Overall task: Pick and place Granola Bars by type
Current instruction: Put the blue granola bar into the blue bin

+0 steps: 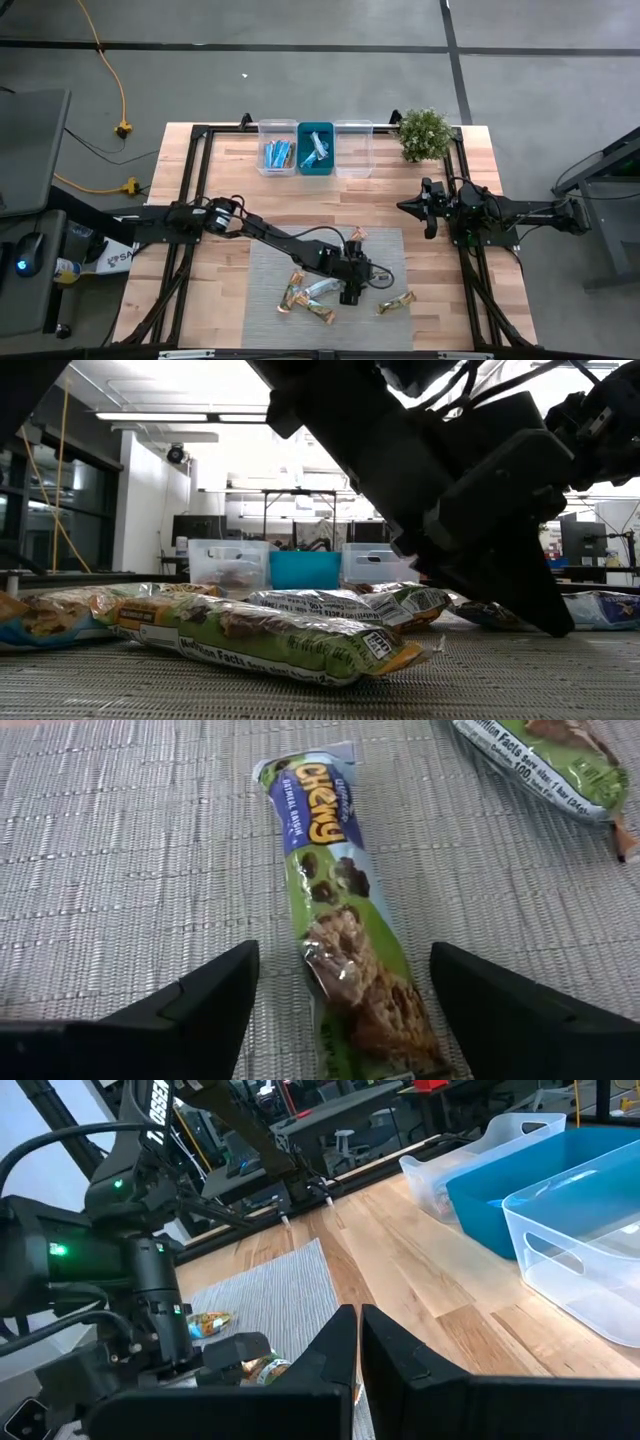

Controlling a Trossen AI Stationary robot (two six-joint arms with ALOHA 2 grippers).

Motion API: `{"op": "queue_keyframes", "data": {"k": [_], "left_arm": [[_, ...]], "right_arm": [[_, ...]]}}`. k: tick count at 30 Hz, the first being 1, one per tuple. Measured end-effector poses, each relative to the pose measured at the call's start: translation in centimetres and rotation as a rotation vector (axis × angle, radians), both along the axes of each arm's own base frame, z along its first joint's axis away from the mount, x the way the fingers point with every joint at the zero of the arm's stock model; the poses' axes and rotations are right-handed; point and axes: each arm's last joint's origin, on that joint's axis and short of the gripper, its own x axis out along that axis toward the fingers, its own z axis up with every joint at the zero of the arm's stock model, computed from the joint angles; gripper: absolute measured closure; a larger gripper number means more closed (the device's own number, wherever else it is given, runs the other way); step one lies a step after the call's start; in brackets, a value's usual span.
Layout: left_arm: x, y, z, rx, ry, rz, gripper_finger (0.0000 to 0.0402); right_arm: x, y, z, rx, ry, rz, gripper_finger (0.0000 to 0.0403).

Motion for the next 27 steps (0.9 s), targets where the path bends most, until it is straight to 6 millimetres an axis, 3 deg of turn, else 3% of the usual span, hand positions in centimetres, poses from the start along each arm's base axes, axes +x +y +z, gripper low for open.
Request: {"op": "queue_keyframes", "data": {"k": [13,27], "left_arm": [[-0.01,-0.06,-0.05,0.001,-0.003,-0.004,0.0206],[0.01,0.01,-0.12,0.005,-0.003,0.000,0.0280]], "right_arm": [[0.00,0.00,0.00,0.000,0.000,0.000,0.0402],[0.00,0.00,0.00,0.000,0.000,0.000,0.0402]]}}
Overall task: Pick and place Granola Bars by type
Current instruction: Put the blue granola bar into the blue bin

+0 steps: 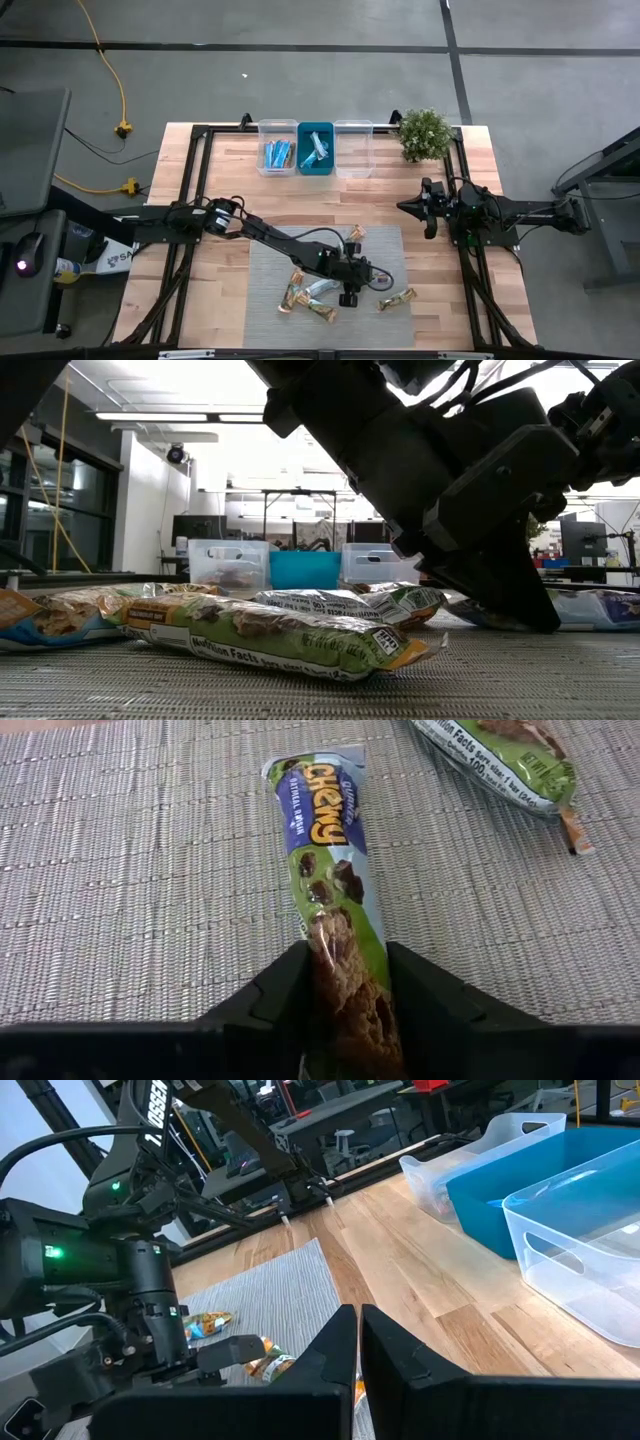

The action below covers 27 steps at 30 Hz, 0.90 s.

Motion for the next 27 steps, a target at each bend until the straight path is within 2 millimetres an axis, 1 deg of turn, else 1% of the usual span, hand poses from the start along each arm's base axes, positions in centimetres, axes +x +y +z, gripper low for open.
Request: {"op": "queue_keyframes", "data": {"k": [6,10,12,17,19,21,24,26,27], "left_arm": [[0.7,-0.1,1.2,-0.010,-0.018,-0.008,0.0311],[1.6,0.0,3.1,-0.021,-0.076,-0.012,0.0327],[2.0,0.1,4.3,-0.016,-0.083,-0.030,0.0334],[2.9,1.0,8.2,0.011,-0.096,-0.013,0.0345],[3.2,1.3,10.2,0.033,-0.109,-0.025,0.0348],[3.3,1.5,12.8,0.061,-0.144,-0.041,0.0351],[2.6,1.9,16.3,0.124,-0.134,-0.037,0.0356],[1.6,2.3,17.4,0.187,-0.111,-0.010,0.0359],[0.8,2.6,17.9,0.220,-0.084,0.011,0.0360]], "right_arm": [[0.0,0.0,0.0,0.000,0.000,0.000,0.0402],[0.0,0.0,0.0,0.000,0.000,0.000,0.0402],[0.0,0.0,0.0,0.000,0.000,0.000,0.0402],[0.0,0.0,0.0,0.000,0.000,0.000,0.0402],[0.0,0.0,0.0,0.000,0.000,0.000,0.0402],[0.0,0.0,0.0,0.000,0.000,0.000,0.0402],[0.0,0.0,0.0,0.000,0.000,0.000,0.0402],[0.0,0.0,0.0,0.000,0.000,0.000,0.0402],[0.0,0.0,0.0,0.000,0.000,0.000,0.0402]]}}
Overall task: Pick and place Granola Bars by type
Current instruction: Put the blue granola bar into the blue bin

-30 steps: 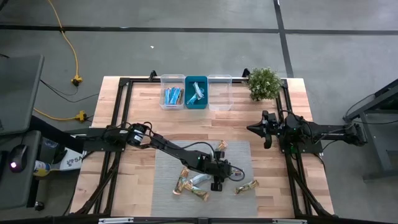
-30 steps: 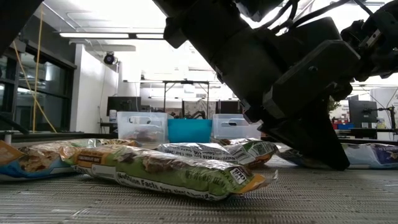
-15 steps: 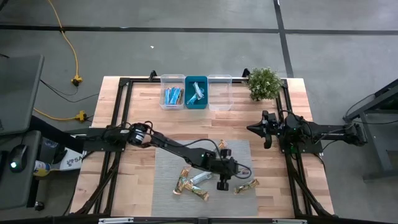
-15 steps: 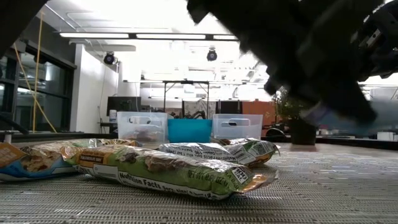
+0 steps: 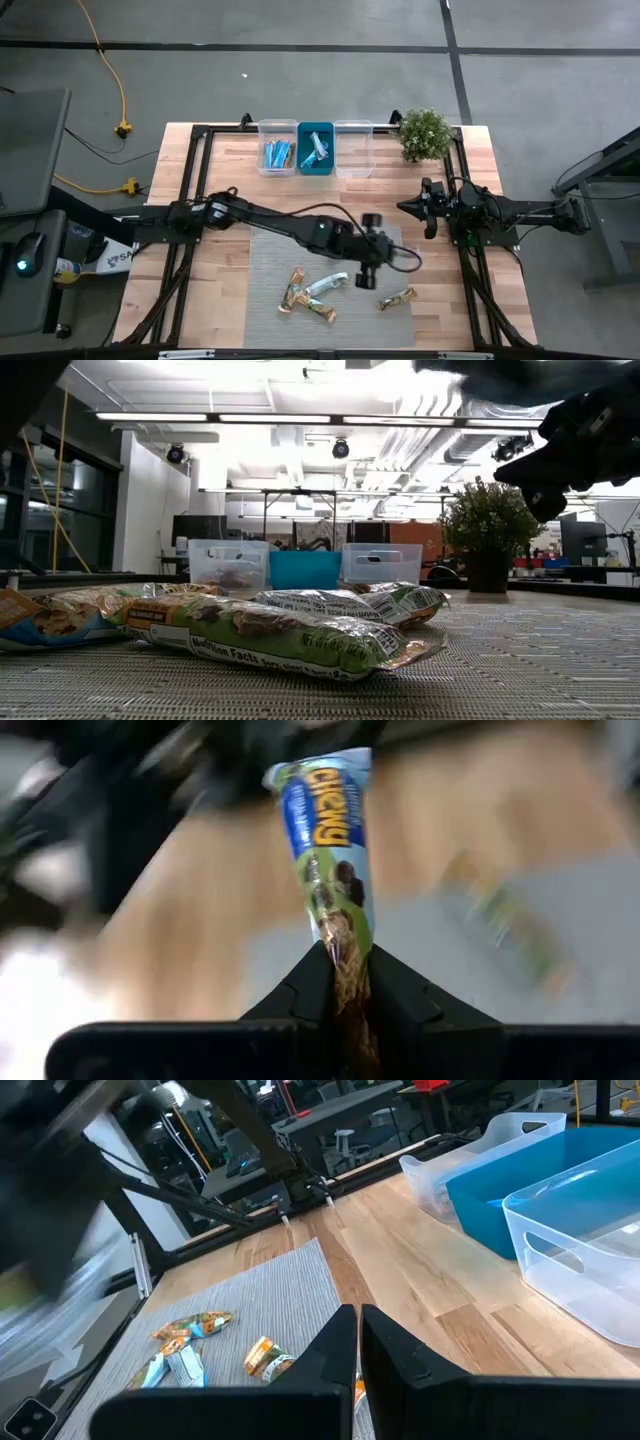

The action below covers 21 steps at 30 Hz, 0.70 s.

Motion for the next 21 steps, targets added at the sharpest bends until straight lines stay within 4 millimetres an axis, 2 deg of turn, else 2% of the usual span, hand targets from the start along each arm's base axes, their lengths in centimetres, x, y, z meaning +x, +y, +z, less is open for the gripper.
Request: {"op": "queue_keyframes", "data": {"k": [6,8,12,16,21], "left_arm": [[-5.3,2.6,4.9,0.243,0.104,0.210,0.0362],[-6.8,3.3,5.8,0.345,0.146,0.289,0.0362],[-9.7,4.9,8.0,0.469,0.115,0.523,0.0362],[-11.0,7.1,8.6,0.569,0.050,0.762,0.0362],[-10.8,11.0,7.8,0.507,0.003,0.968,0.0362]], "right_arm": [[0.0,0.0,0.0,0.000,0.000,0.000,0.0402],[0.0,0.0,0.0,0.000,0.003,-0.001,0.0402],[0.0,0.0,-0.1,0.001,0.009,0.000,0.0402],[0.1,0.0,-0.2,0.002,0.020,0.000,0.0402],[0.1,0.0,-0.2,0.002,0.021,0.000,0.0402]]}}
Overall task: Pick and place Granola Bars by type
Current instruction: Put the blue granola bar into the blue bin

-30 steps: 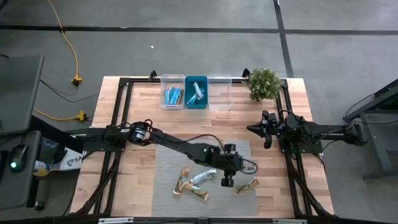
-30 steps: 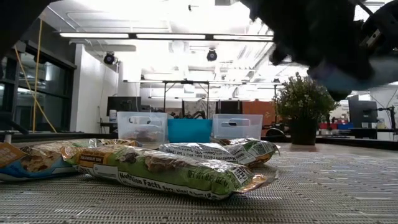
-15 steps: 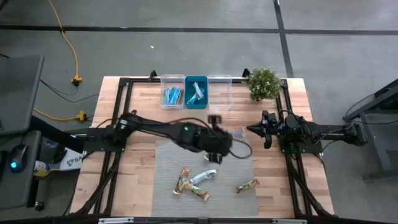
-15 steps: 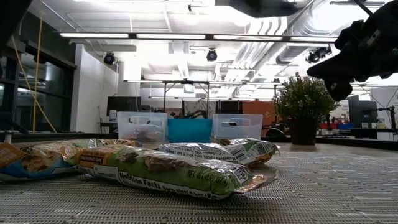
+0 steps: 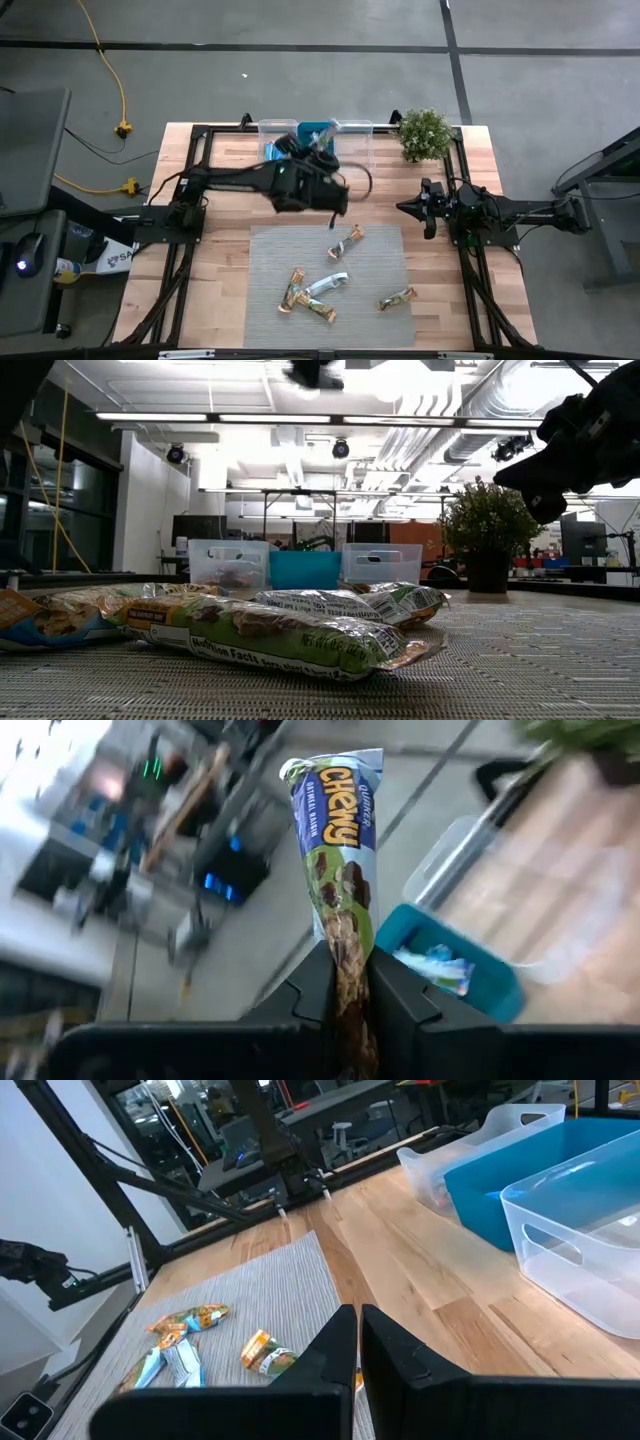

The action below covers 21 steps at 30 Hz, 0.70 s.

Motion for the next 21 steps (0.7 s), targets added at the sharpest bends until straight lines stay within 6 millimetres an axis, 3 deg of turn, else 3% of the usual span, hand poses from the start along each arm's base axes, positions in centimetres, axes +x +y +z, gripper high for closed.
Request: {"op": "queue_keyframes", "data": {"k": [9,14,21], "left_arm": [[1.0,8.5,-6.7,-0.265,-0.119,0.286,0.0362],[1.5,12.3,-9.9,-0.427,-0.192,0.320,0.0362],[2.3,14.9,-11.0,-0.512,-0.296,0.250,0.0362]], "right_arm": [[0.0,0.0,0.0,0.000,0.000,0.000,0.0402],[0.0,0.0,0.0,0.000,0.000,0.000,0.0402],[0.0,0.0,0.0,0.000,0.000,0.000,0.0402]]}}
